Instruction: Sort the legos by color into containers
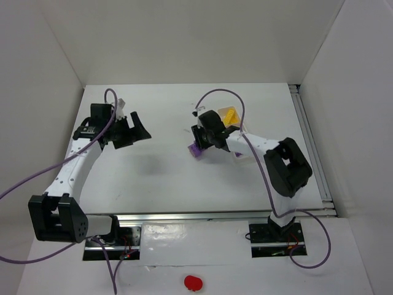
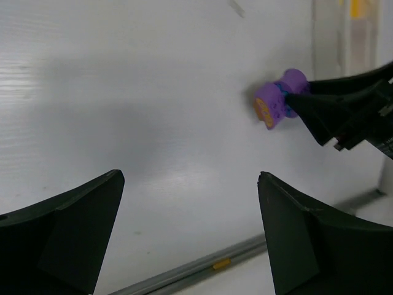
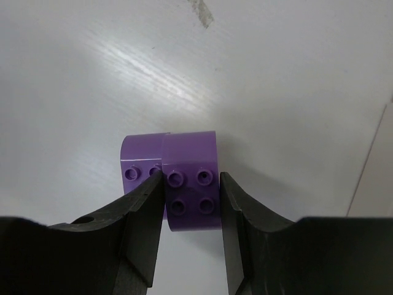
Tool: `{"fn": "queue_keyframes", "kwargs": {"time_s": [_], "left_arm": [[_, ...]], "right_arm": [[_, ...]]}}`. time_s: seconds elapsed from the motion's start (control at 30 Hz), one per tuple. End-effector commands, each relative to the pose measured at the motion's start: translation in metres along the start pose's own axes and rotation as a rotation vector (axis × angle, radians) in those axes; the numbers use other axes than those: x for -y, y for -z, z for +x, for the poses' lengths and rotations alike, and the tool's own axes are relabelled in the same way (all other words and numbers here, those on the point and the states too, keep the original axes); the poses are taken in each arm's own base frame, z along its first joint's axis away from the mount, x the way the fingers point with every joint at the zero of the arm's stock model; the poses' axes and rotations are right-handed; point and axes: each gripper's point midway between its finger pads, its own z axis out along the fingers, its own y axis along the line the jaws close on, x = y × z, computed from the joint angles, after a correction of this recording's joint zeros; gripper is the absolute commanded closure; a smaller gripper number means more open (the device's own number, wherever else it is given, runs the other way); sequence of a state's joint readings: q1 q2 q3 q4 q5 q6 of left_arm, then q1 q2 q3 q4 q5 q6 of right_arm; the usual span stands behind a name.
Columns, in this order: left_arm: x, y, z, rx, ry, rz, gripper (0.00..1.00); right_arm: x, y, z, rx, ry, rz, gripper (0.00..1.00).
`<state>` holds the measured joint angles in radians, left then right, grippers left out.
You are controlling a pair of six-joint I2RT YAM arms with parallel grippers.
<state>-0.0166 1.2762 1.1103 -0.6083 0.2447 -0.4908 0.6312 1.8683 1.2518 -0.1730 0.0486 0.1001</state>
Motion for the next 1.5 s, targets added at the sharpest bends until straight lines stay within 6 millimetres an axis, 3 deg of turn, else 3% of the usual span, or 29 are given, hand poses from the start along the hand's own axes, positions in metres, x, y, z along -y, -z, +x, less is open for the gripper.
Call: {"fn": "queue_keyframes", "kwargs": {"time_s": [0.0, 0.1, 0.17, 0.2, 0.3, 0.33, 0.47, 0.73, 0.87, 1.03, 1.13, 1.17, 1.27, 1.47], "left_arm": [[0.064, -0.002, 0.021, -0.120, -0.111, 0.392, 0.00], [0.094, -0.015, 0.053, -0.221, -0.082, 0.571, 0.00], [0.101, -0.025, 0.061, -0.239, -0.060, 0.590, 0.00], [0.113, -0.023, 0.061, -0.249, -0.044, 0.660, 0.00], [0.126, -0.032, 0.077, -0.307, -0.002, 0.731, 0.00], [0.141, -0.031, 0.079, -0.309, -0.012, 0.775, 0.00], [0.160, -0.040, 0.086, -0.302, 0.002, 0.805, 0.00], [0.174, -0.057, 0.093, -0.333, 0.020, 0.808, 0.07], [0.172, -0.066, 0.092, -0.325, 0.021, 0.787, 0.16], [0.170, -0.070, 0.092, -0.312, 0.012, 0.782, 0.17], [0.174, -0.069, 0.087, -0.292, 0.006, 0.800, 0.23], [0.174, -0.072, 0.088, -0.292, 0.006, 0.800, 0.33], [0.179, -0.075, 0.088, -0.311, -0.008, 0.808, 0.46], [0.188, -0.073, 0.083, -0.301, -0.040, 0.822, 0.53]], "right_arm": [[-0.014, 0.054, -0.042, 0.166, -0.108, -0.043, 0.78], [-0.020, 0.084, -0.051, 0.255, -0.164, -0.093, 0.78], [-0.027, 0.090, -0.050, 0.270, -0.176, -0.094, 0.78], [-0.025, 0.090, -0.051, 0.273, -0.187, -0.080, 0.78], [-0.031, 0.093, -0.047, 0.260, -0.199, -0.084, 0.78], [-0.031, 0.095, -0.048, 0.259, -0.199, -0.084, 0.78], [-0.038, 0.093, -0.047, 0.251, -0.198, -0.082, 0.78], [-0.045, 0.097, -0.051, 0.250, -0.191, -0.098, 0.78], [-0.045, 0.101, -0.053, 0.259, -0.192, -0.101, 0.78], [-0.045, 0.107, -0.055, 0.270, -0.193, -0.104, 0.78], [-0.045, 0.109, -0.052, 0.259, -0.191, -0.111, 0.78], [-0.045, 0.109, -0.052, 0.259, -0.191, -0.111, 0.78], [-0.045, 0.113, -0.053, 0.262, -0.191, -0.111, 0.78], [-0.045, 0.120, -0.047, 0.252, -0.189, -0.118, 0.78]]}}
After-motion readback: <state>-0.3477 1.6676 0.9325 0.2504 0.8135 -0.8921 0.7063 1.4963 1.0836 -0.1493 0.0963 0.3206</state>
